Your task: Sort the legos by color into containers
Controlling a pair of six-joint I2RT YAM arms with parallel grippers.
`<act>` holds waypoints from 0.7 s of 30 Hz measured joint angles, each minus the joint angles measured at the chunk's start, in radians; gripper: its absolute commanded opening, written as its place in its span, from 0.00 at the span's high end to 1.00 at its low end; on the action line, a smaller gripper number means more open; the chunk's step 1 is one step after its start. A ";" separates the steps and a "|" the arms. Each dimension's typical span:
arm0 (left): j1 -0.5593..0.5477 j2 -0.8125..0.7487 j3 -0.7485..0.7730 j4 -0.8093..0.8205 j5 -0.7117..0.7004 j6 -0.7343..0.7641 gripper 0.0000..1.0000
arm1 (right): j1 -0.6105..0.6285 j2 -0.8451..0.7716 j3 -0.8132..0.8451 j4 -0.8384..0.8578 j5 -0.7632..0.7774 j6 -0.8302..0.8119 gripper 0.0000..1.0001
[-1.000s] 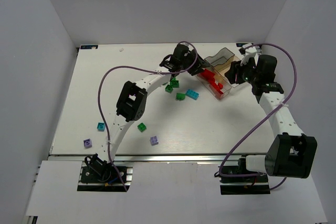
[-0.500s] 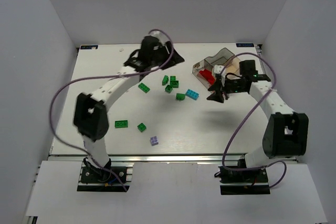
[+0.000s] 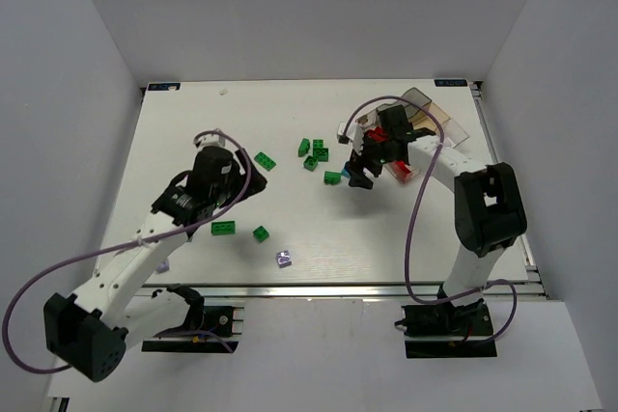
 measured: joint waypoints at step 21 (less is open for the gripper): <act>0.000 -0.209 -0.099 -0.314 -0.196 -0.183 0.15 | 0.026 0.214 0.113 0.049 0.253 0.143 0.31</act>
